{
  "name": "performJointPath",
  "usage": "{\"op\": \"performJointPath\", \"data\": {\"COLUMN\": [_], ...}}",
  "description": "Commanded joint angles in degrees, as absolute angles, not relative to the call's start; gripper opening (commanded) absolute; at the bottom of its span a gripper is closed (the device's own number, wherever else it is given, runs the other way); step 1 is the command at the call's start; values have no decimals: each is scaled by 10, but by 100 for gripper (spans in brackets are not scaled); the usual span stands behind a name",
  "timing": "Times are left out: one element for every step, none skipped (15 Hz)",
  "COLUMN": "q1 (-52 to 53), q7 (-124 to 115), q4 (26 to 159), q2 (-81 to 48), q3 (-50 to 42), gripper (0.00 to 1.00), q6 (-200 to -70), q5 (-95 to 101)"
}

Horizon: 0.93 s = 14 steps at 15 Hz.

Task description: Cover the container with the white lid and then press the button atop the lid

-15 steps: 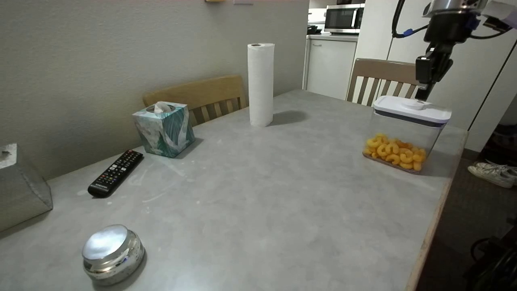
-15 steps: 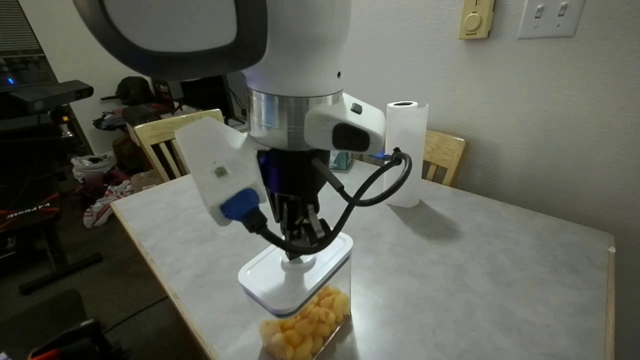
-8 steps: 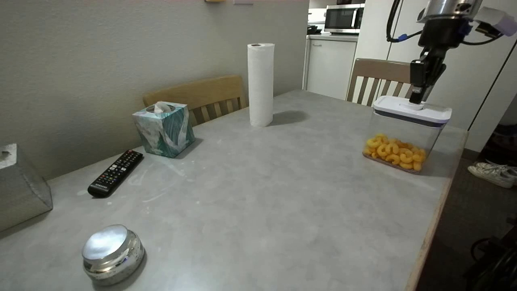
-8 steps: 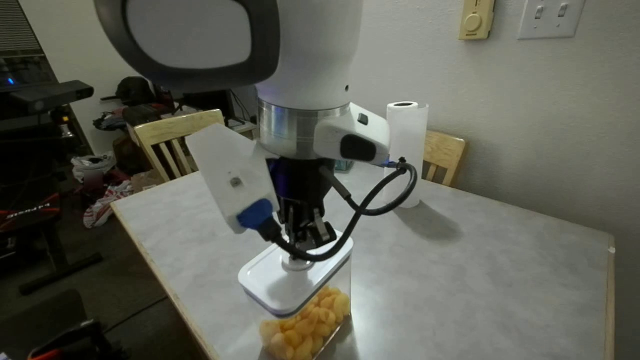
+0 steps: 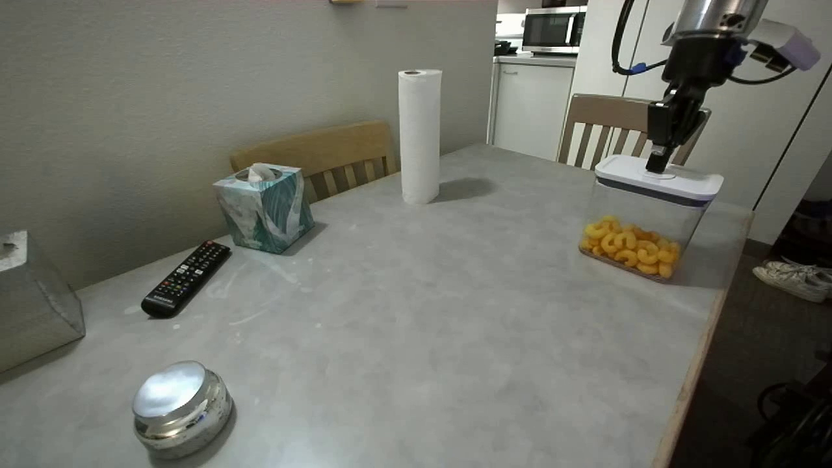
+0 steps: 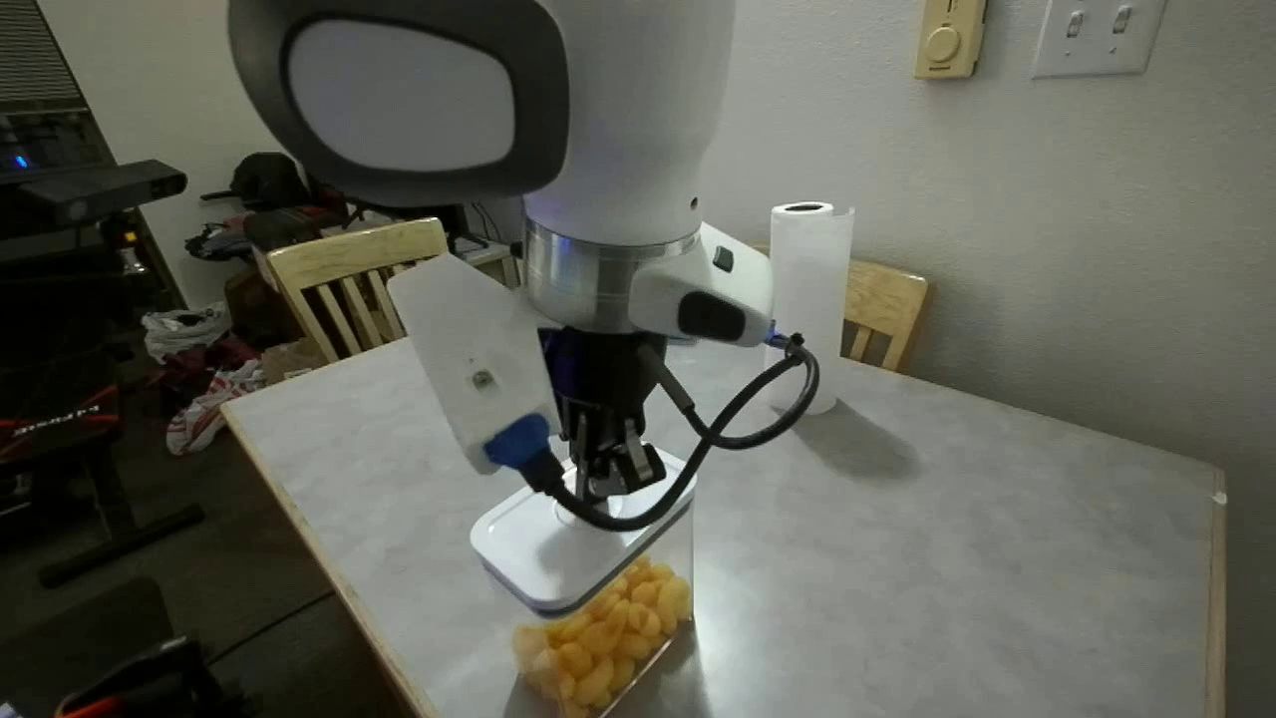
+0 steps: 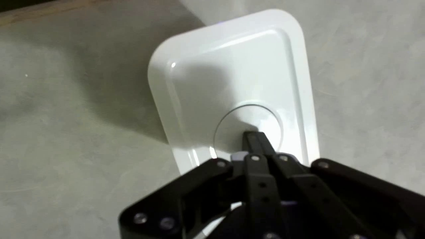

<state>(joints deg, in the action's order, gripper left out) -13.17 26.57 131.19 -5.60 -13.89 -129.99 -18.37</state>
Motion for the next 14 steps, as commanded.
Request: {"op": "performJointPath", "data": {"q1": [-152, -156, -159, -162, -164, -165, -163, -161, -159, -156, -155, -155, -156, -155], "q7": [294, 298, 300, 303, 303, 301, 290, 278, 271, 261, 250, 243, 235, 225], "q4": [1306, 1305, 1304, 1305, 1307, 1307, 1309, 1313, 1317, 1323, 1328, 1329, 1332, 1333], "q2": [-103, -112, -117, -124, -122, -112, -93, -74, -60, -41, -27, -19, -9, -1], "q3": [-131, -131, -132, -133, -133, -133, -135, -136, -137, -138, -140, -141, -143, -145], "gripper": [0, 0, 0, 0, 0, 0, 0, 0, 0, 3, 17, 17, 7, 5], "q6": [-1307, -1308, -1305, -1303, -1303, -1303, -1304, -1307, -1310, -1313, -1320, -1325, -1329, -1333], "q5": [-226, -236, -242, -251, -258, -258, -248, -232, -219, -203, -182, -167, -152, -136]}}
